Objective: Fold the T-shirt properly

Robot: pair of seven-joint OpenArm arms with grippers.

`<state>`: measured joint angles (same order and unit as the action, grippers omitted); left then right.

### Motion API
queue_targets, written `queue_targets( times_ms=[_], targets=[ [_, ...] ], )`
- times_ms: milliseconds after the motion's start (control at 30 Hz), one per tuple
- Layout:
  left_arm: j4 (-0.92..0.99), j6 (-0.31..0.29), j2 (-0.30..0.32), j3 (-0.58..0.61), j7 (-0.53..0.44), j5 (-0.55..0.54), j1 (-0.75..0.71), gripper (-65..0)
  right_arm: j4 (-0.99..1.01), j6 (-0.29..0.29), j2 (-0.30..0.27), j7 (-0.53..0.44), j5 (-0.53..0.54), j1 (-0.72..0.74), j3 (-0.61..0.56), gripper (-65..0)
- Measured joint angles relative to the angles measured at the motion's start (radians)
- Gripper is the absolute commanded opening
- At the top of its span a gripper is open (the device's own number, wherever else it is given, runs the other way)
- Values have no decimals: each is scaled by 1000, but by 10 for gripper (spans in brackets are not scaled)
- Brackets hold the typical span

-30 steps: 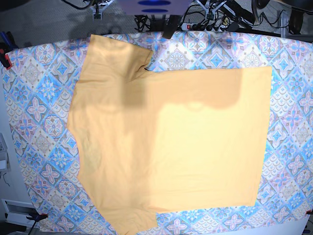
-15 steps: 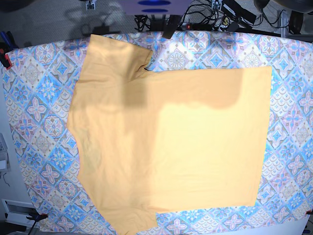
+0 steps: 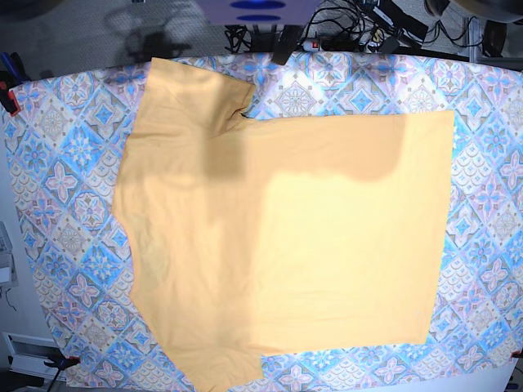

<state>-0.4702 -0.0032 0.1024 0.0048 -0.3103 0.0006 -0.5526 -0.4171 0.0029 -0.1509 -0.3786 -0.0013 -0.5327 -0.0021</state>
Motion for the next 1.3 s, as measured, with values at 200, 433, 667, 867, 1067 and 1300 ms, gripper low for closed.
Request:
queue_targets(
  times_ms=[200, 433, 667, 867, 1067, 1300],
  targets=[
    [2, 0, -2, 0, -32, -1, -1, -650, -109, 0, -2, -31, 0, -30, 0, -650],
    [-111, 0, 0, 0, -56, -2, -83, -650, -222, 0, -2, -29, 1, -106, 1, -650],
    [-272, 0, 0, 0, -54, -1, -172, -650, -304, 0, -2, -30, 1, -158, 4, -650],
    [-383, 0, 0, 0, -50, -2, -240, -650, -395, 1, -11, -25, -2, -212, 4, -650],
    [-558, 0, 0, -1, -54, -4, -299, -650, -553, -4, -30, -29, 1, -264, 9, -650],
    [-773, 0, 0, 0, -48, -4, -418, -650, -683, 3, -22, -19, 0, -327, 30, -650]
  ],
)
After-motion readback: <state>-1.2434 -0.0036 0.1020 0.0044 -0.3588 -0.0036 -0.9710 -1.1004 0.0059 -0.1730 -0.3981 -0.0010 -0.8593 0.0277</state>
